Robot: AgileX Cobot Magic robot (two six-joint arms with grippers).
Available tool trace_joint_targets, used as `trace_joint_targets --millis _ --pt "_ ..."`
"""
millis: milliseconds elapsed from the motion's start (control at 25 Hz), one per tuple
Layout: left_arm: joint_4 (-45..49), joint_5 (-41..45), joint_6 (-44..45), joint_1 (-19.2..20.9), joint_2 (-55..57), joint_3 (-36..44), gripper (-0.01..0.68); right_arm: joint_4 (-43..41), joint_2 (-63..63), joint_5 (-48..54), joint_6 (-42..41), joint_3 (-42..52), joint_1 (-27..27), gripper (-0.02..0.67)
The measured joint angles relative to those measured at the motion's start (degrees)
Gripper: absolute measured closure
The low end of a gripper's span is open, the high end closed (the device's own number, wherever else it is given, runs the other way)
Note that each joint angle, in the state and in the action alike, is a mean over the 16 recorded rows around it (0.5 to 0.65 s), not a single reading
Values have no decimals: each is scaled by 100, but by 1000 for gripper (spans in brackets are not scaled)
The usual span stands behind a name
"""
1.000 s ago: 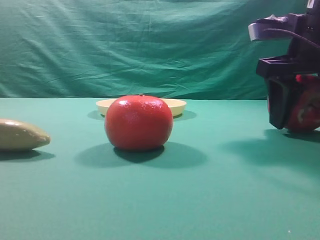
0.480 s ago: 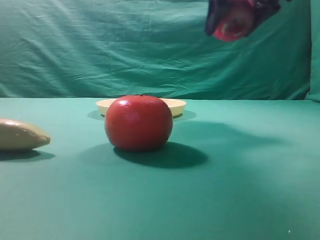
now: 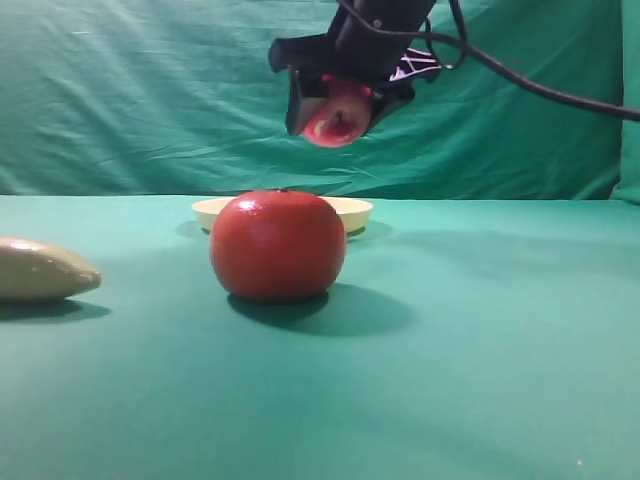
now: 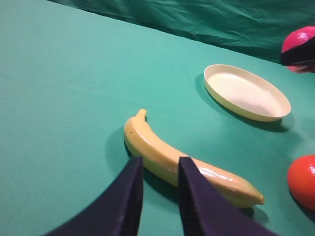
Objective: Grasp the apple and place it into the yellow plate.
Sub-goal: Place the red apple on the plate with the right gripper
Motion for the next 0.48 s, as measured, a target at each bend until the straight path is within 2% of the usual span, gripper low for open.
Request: trace_joint_targets --millis 280,360,480 --pt "0 0 0 0 0 0 516 -142 -160 537 -198 -294 1 25" --pt "0 0 0 0 0 0 516 -196 -306 820 -257 -417 1 48" --pt "0 0 0 0 0 0 516 -276 -604 1316 -340 -607 1 137"
